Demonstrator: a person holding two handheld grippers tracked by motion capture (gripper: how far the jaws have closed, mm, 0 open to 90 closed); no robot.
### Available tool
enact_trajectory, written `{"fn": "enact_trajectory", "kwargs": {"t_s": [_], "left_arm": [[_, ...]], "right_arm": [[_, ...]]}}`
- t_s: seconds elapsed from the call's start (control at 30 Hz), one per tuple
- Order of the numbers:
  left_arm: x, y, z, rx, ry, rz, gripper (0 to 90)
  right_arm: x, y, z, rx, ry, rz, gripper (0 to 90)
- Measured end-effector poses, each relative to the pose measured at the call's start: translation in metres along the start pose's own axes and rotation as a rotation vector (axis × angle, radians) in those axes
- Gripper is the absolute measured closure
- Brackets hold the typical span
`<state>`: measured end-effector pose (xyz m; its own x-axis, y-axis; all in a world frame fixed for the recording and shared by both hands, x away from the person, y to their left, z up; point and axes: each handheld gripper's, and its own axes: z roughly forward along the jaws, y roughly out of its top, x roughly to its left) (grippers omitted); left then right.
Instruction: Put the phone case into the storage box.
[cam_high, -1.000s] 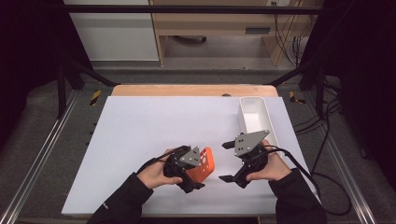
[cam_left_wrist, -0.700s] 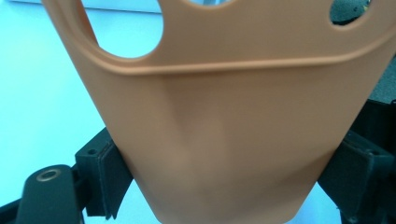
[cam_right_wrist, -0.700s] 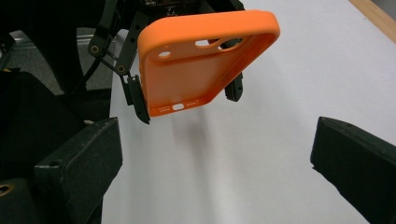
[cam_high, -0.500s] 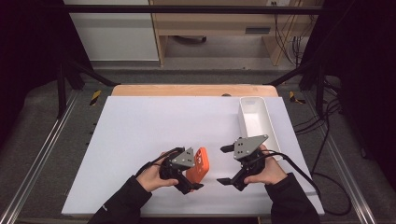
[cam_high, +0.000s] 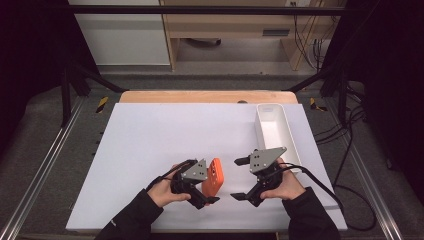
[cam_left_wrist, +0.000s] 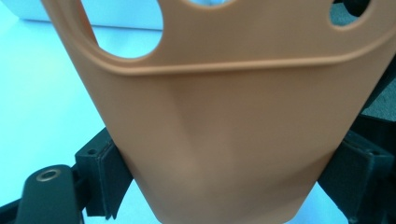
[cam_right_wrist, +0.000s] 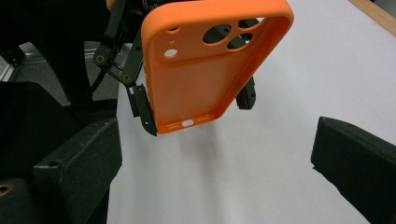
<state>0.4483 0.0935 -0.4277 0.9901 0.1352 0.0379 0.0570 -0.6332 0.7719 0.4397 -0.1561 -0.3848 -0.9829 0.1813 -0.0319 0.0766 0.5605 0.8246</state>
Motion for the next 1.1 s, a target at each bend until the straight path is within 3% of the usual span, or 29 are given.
{"fn": "enact_trajectory", "kwargs": {"t_s": [0.43, 1.1], "left_arm": [[-0.007, 0.009, 0.006, -0.035, -0.012, 0.029, 14.1], [-0.011, 0.025, 0.017, -0.038, -0.048, 0.087, 14.2]], "right_arm": [[0.001, 0.000, 0.001, -0.018, 0.020, 0.000, 2.4], [0.004, 0.000, 0.003, -0.041, 0.047, -0.011, 2.9]]}}
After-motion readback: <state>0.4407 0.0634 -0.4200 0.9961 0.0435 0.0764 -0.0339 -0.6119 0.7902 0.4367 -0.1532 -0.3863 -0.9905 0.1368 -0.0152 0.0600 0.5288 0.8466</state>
